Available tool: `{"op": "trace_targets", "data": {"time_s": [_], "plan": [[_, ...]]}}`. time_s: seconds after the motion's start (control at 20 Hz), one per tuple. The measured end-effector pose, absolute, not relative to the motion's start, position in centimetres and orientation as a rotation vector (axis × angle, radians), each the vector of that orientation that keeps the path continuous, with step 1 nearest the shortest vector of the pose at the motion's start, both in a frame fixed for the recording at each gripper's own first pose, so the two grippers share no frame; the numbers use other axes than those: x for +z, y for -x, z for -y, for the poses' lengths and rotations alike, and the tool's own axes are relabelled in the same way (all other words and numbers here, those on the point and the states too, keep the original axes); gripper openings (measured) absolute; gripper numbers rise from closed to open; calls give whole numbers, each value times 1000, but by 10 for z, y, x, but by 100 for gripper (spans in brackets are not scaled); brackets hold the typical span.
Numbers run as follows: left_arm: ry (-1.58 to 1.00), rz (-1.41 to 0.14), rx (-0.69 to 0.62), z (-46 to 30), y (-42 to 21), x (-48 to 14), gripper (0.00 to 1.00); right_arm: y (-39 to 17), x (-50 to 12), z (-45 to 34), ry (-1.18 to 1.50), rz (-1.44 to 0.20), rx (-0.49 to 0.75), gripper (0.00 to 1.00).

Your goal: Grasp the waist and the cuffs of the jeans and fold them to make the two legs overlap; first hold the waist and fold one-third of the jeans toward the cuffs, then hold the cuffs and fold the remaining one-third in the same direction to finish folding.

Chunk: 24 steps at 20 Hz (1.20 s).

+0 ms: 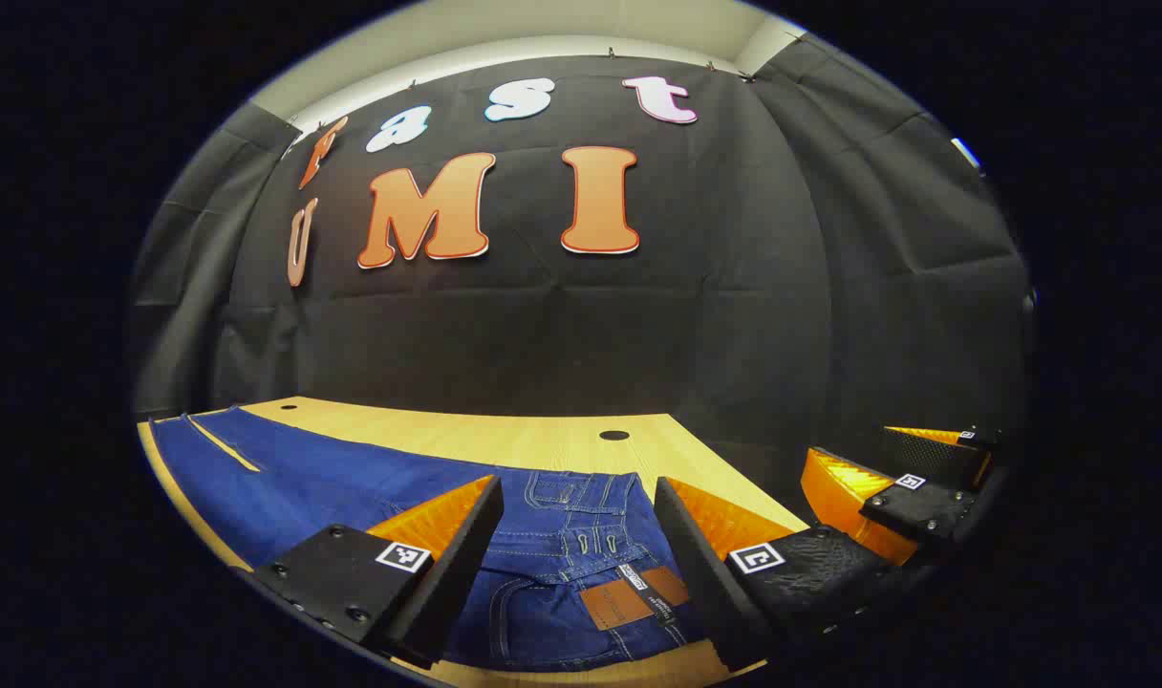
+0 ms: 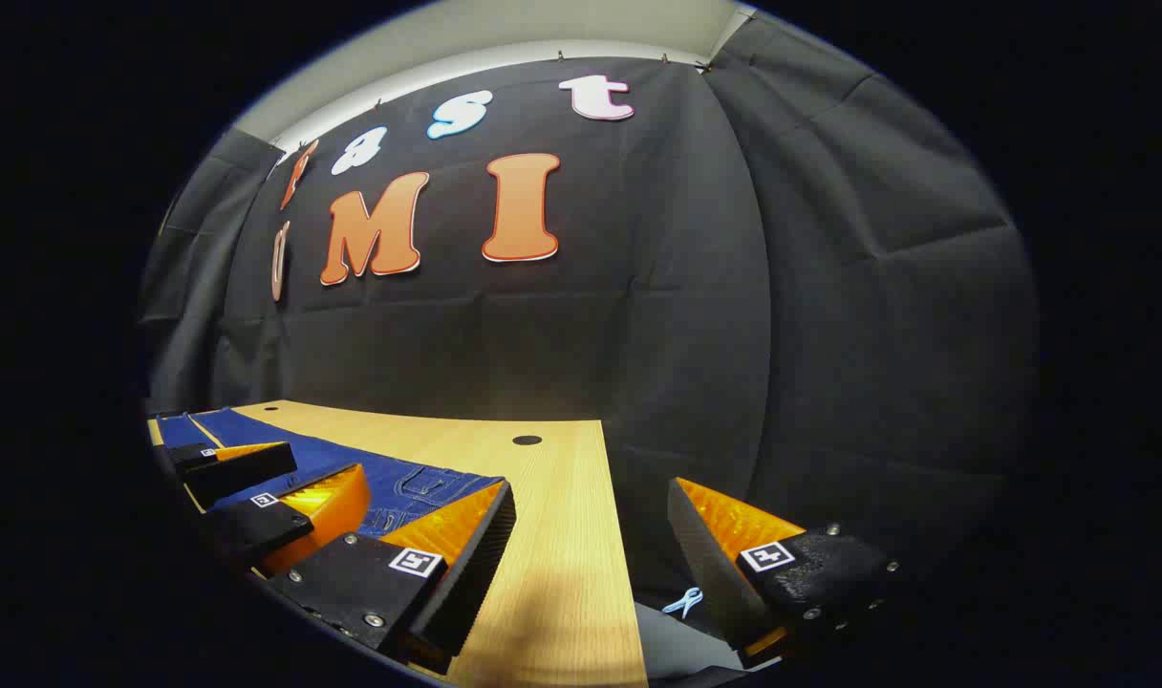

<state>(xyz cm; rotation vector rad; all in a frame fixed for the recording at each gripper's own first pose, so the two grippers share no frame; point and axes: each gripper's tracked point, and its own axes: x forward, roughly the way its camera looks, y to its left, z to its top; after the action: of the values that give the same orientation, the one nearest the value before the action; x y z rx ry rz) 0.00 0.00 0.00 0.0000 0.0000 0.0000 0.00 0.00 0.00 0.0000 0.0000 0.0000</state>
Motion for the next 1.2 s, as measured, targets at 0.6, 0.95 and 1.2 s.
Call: {"op": "trace_targets", "data": {"time_s": [0.6, 0.95, 1.2], "plan": [[0, 0, 0, 0, 0, 0, 96, 0, 0, 0, 0, 0, 0, 98], [0, 0, 0, 0, 0, 0, 96, 0, 0, 0, 0, 0, 0, 98], [0, 0, 0, 0, 0, 1, 98, 0, 0, 0, 0, 0, 0, 98]]}}
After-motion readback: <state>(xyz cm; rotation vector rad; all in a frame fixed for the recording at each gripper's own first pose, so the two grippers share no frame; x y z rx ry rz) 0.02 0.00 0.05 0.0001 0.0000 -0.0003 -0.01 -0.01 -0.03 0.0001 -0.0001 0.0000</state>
